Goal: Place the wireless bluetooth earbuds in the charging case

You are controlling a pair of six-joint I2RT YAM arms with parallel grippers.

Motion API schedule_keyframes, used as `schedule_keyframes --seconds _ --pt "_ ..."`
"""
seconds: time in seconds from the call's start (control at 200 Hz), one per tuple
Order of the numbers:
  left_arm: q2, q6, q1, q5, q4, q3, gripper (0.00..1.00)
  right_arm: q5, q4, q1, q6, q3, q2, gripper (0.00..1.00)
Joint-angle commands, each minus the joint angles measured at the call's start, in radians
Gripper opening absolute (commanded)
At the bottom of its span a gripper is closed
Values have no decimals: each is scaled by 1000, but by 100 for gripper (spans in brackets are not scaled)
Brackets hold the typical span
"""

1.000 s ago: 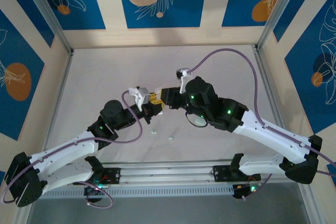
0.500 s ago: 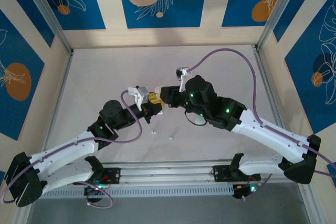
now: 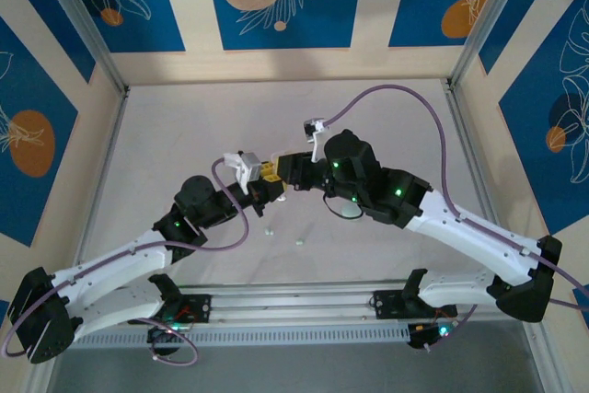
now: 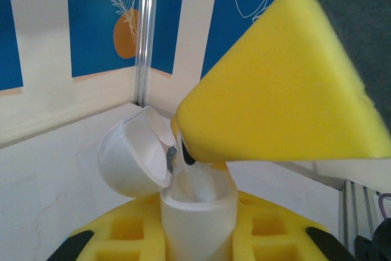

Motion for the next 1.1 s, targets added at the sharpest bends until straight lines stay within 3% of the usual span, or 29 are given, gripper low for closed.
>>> schedule_keyframes --seconds 0.0,0.47,0.895,1.095 --pt "-34 13 -6 -30 99 24 19 -52 -92 11 -1 15 23 28" --pt "-49 39 -5 -10 108 20 19 -25 -180 4 -17 69 37 34" --pt "-79 62 -5 -32 51 15 19 -60 -187 -30 -61 138 -7 48" --pt "-149 72 -5 -110 -71 16 18 -48 -177 -157 -62 96 -97 48"
